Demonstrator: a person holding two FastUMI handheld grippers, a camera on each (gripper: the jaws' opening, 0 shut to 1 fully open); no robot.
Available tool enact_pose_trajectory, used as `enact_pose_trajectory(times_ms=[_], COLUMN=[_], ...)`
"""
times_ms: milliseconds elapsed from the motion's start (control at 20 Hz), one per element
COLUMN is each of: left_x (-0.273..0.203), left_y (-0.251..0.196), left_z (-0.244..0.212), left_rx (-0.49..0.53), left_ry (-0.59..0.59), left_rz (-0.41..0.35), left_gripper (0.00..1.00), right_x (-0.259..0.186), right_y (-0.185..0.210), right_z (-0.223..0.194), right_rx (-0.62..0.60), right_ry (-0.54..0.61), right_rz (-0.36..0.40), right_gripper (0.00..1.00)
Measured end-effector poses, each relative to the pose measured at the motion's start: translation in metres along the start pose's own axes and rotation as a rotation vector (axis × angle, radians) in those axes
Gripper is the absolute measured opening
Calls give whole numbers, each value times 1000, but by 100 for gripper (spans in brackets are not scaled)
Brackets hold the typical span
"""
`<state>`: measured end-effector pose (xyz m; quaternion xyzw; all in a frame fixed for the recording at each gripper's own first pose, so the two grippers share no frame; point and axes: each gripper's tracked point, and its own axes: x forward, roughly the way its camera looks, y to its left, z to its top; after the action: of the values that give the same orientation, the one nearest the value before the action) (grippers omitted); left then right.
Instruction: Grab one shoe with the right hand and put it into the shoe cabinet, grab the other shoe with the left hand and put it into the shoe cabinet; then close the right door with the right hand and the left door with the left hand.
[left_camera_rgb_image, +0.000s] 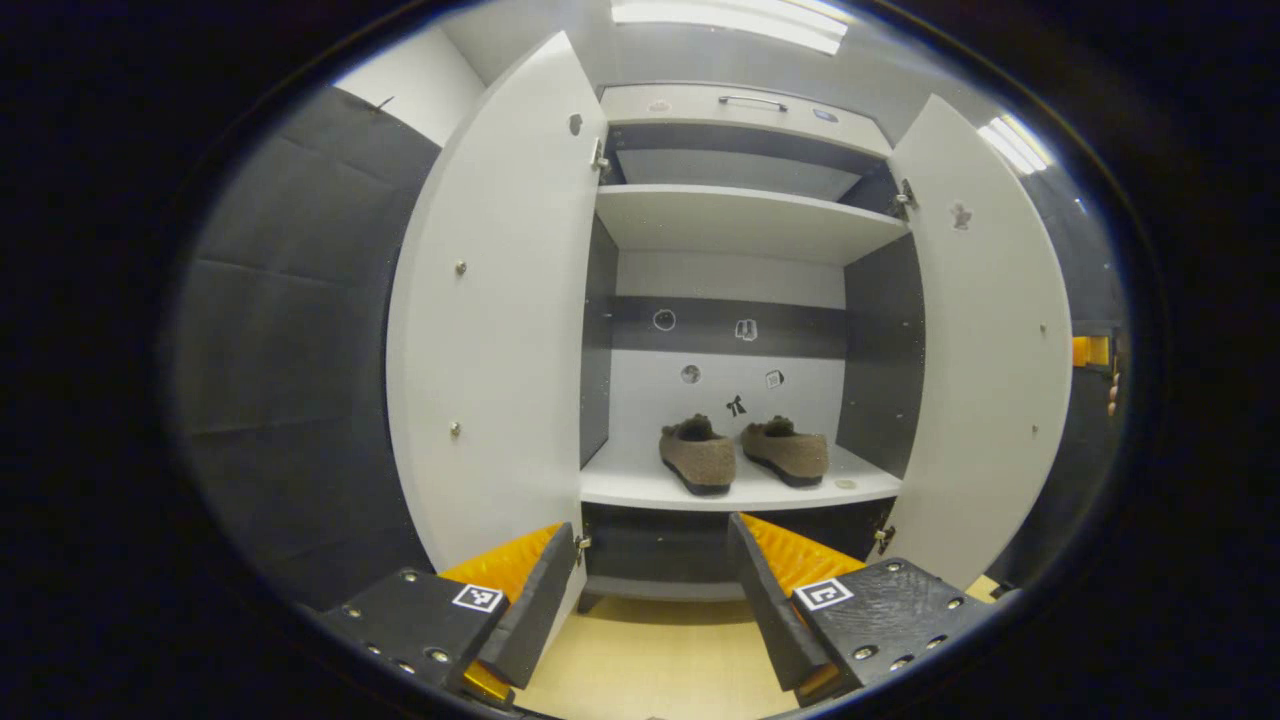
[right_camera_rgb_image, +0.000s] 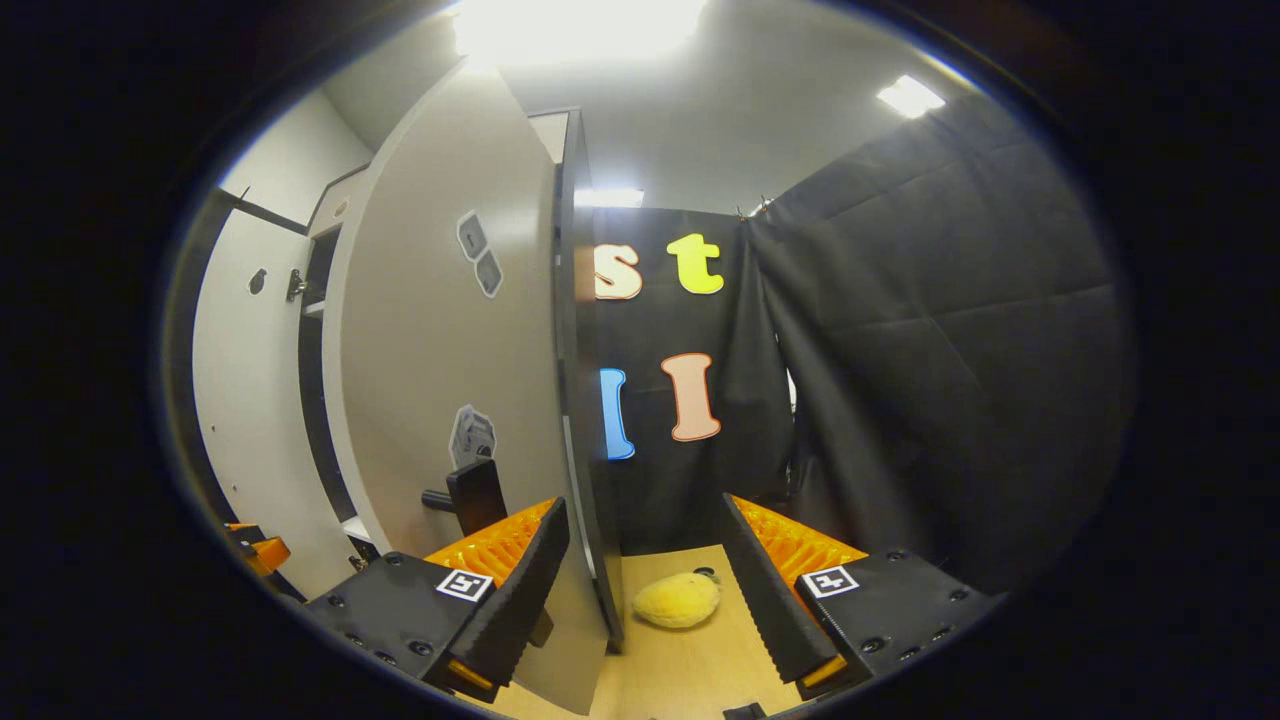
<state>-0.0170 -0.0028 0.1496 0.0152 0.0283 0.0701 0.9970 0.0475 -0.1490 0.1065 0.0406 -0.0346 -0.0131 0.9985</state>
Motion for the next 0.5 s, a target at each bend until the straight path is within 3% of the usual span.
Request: enact_pose_trajectory(times_ms=[50,500], left_x=[-1,-8], left_y=[0,13], left_z=[-1,-7], left_rx=[-1,-27], left_ry=[0,-5], left_rz=[-7,-25], left_gripper=[89,89], right_x=[0,7], right_y=[8,70], right_z=[-1,0], right_rx=[7,-36], right_ry=[1,-29], right_rz=[7,54], right_gripper=[96,96])
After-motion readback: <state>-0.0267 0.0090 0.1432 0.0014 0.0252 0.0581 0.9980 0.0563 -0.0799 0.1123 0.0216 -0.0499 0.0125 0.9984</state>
